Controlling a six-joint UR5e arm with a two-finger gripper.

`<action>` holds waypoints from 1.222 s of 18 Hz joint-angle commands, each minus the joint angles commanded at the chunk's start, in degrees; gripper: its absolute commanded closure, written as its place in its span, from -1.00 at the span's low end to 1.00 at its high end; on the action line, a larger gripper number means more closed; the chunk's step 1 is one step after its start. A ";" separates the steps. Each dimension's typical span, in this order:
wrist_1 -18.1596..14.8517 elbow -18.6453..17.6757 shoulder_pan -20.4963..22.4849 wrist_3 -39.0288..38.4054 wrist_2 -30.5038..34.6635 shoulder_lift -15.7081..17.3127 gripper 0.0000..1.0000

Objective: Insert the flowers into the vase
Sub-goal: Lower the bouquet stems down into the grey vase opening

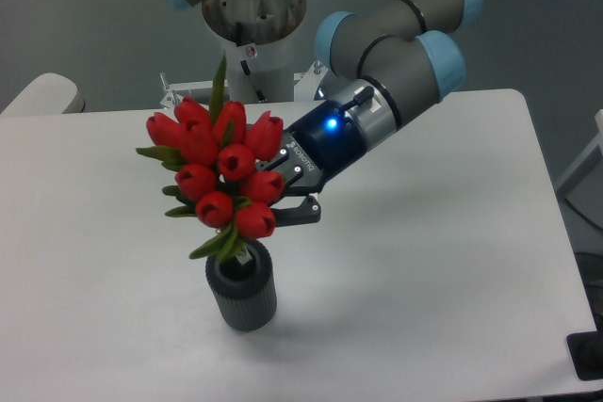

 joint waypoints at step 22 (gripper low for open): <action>0.00 -6.95 0.79 11.17 0.00 -5.09 0.60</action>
